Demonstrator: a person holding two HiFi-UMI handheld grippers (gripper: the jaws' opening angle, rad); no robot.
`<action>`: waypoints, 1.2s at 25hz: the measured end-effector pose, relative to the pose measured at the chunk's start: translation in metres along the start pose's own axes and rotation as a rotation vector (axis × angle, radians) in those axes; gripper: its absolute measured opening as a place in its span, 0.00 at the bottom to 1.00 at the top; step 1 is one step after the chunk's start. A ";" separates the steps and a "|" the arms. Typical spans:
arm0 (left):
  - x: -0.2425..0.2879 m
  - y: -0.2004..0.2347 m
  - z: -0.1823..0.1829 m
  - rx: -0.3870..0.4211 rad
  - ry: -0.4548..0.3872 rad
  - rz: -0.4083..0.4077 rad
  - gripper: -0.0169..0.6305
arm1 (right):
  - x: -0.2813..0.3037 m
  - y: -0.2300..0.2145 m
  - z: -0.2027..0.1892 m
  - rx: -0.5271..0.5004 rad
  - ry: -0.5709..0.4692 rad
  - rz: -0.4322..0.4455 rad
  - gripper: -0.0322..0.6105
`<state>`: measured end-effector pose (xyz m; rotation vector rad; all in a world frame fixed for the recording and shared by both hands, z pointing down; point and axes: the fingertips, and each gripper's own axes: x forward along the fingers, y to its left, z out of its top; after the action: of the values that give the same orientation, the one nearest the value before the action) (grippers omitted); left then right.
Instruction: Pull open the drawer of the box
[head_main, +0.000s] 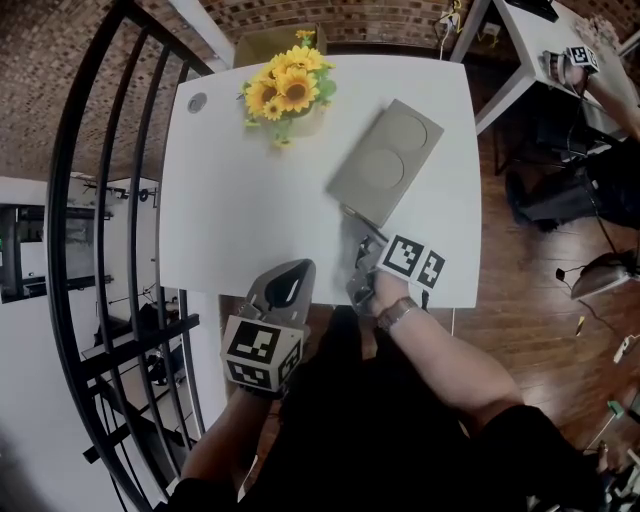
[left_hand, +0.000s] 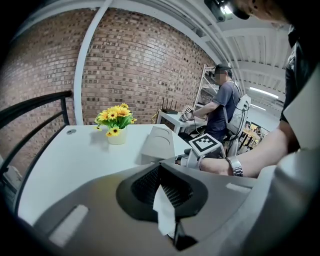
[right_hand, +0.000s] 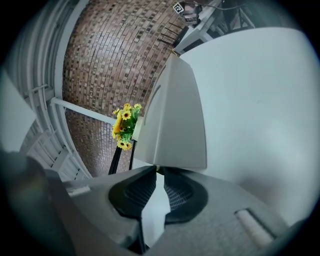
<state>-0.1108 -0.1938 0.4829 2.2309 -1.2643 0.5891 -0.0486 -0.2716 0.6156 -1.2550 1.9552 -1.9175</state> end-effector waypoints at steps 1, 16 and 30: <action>0.000 0.000 0.000 -0.001 0.000 0.001 0.05 | -0.001 0.000 -0.001 0.004 -0.002 0.002 0.11; -0.024 0.000 -0.008 -0.035 -0.038 0.065 0.05 | -0.013 0.008 -0.074 -0.039 0.150 0.026 0.10; -0.051 -0.012 -0.020 -0.059 -0.067 0.168 0.05 | -0.017 0.009 -0.094 -0.034 0.175 0.069 0.09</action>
<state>-0.1265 -0.1427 0.4662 2.1262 -1.4940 0.5350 -0.0995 -0.1907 0.6174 -1.0445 2.0924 -2.0294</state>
